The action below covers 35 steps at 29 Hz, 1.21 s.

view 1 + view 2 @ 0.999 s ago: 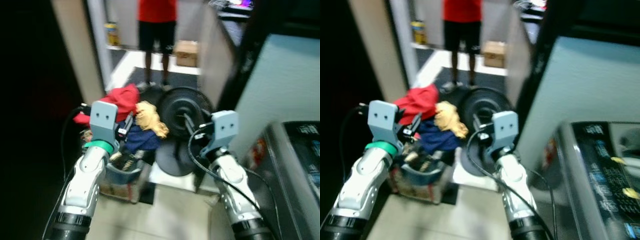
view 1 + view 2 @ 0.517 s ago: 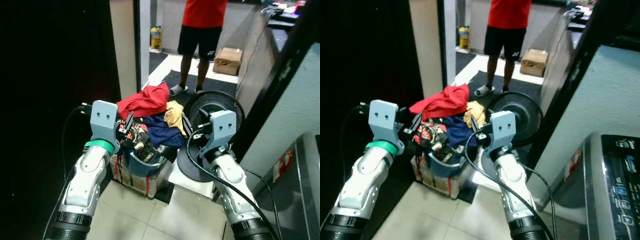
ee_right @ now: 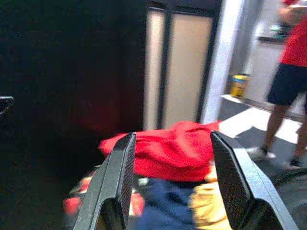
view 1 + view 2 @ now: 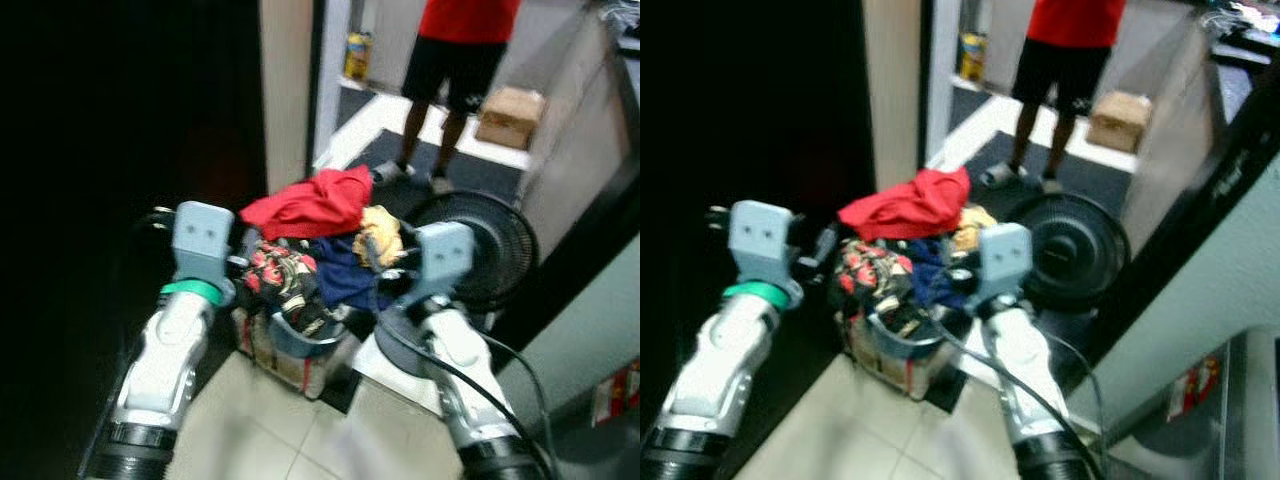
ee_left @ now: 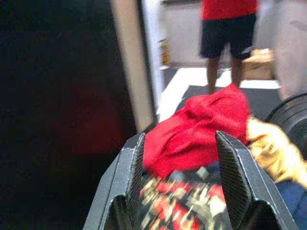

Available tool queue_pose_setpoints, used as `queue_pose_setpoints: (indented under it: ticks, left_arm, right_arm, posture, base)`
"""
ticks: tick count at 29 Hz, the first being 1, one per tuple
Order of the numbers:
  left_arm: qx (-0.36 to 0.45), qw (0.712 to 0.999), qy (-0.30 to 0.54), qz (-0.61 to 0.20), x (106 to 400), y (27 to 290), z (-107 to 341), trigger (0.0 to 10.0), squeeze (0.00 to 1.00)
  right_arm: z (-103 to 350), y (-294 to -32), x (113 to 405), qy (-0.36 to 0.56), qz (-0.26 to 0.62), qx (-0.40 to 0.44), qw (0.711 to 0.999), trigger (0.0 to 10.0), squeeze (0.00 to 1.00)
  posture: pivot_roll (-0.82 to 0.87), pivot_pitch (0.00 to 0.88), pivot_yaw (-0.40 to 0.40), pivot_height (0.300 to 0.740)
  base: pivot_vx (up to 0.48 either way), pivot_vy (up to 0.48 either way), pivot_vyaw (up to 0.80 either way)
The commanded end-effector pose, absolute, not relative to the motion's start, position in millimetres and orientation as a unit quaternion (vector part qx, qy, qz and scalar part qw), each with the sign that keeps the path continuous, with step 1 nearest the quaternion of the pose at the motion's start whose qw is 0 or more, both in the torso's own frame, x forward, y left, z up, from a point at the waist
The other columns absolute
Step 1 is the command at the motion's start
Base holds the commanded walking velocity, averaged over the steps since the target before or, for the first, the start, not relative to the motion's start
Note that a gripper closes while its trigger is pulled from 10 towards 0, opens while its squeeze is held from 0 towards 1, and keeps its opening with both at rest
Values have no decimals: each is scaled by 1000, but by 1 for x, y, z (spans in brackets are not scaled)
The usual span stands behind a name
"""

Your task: Clothes washing

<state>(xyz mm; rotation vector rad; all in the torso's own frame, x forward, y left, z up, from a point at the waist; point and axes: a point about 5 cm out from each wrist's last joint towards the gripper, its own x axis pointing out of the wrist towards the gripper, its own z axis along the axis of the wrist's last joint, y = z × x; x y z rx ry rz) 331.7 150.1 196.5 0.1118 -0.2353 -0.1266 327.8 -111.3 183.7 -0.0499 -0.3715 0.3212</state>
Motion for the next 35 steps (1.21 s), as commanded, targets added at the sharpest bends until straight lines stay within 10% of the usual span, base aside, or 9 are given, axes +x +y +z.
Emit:
queue_pose_setpoints:
  ticks: [1, 23, 35]
  left_arm:
    - [56, 989, -116, -77, 331, 142, 194, 10000, 0]
    - [58, 989, -111, -80, 332, 141, 190, 10000, 0]
    - [78, 986, -94, -110, 329, 138, 182, 10000, 0]
  right_arm:
    - [178, -121, 328, -175, 142, -25, 974, 10000, 0]
    - [181, -139, 334, -175, 95, -14, 980, 10000, 0]
    - [181, -138, 333, -178, 96, -16, 979, 10000, 0]
  posture:
    - [27, 0, 40, 740]
    - [25, 3, 40, 740]
    - [26, 8, 43, 740]
  base:
    - [480, 0, 0]
    - [466, 0, 0]
    - [0, 0, 0]
